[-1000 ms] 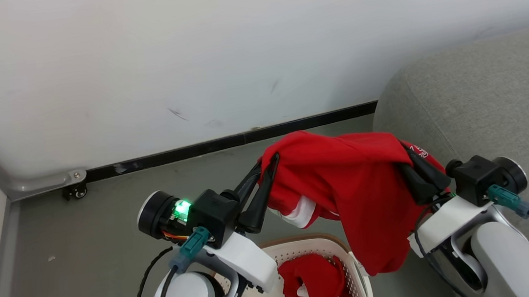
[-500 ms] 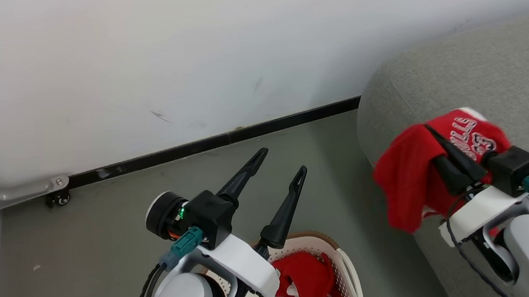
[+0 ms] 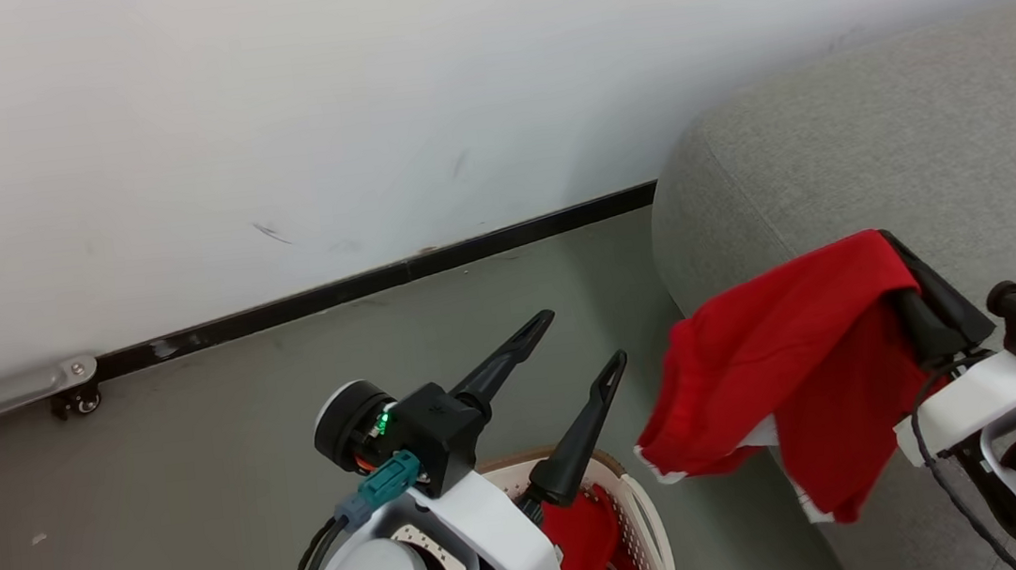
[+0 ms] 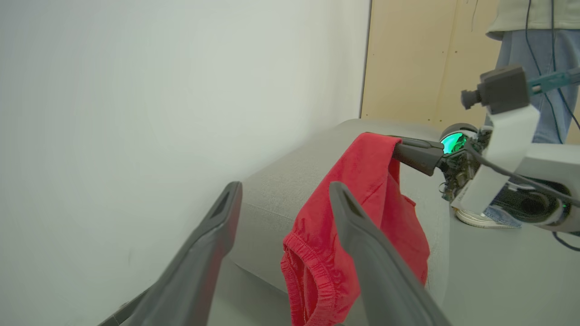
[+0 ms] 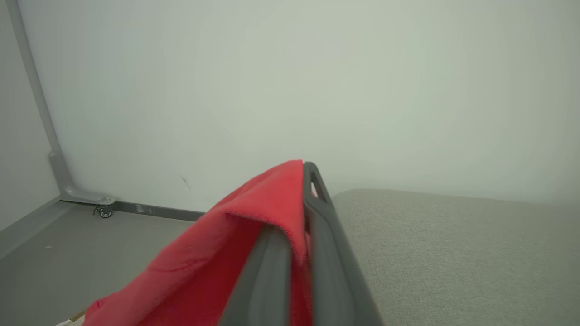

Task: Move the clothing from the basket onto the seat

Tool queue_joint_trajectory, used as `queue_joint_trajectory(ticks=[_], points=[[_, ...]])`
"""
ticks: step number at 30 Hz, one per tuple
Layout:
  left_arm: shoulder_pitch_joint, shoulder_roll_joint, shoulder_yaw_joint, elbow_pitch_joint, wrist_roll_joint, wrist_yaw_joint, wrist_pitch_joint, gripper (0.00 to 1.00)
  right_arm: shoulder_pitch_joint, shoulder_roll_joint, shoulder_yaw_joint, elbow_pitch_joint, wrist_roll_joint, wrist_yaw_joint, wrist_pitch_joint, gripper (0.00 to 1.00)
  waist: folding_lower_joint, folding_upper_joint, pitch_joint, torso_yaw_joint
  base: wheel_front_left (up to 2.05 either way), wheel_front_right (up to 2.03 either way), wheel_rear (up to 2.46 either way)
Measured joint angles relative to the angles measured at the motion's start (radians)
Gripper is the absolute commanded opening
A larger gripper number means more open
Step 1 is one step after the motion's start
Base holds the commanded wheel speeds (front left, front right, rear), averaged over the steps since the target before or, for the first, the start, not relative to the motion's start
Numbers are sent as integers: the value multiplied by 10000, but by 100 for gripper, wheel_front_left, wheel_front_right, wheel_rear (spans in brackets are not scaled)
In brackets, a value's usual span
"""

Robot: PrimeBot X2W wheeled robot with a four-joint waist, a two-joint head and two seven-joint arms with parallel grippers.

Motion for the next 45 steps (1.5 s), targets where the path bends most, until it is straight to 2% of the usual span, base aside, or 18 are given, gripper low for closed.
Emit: queue_joint_trajectory(ticks=[20, 37, 45], points=[[233, -35, -1051, 155, -520, -88, -115, 100, 807, -207, -1243, -648, -19, 0, 286, 0, 0, 0, 41, -1002, 0, 0, 0], [246, 35, -1438, 293, -750, -92, -380, 100, 1281, -165, -1421, -1164, -25, 0, 593, 0, 0, 0, 82, -1914, 0, 0, 0], [246, 178, -1436, 316, -715, -92, -472, 100, 1259, -171, -1436, -1269, 23, 0, 780, 0, 1, 0, 266, -2108, 0, 0, 0]])
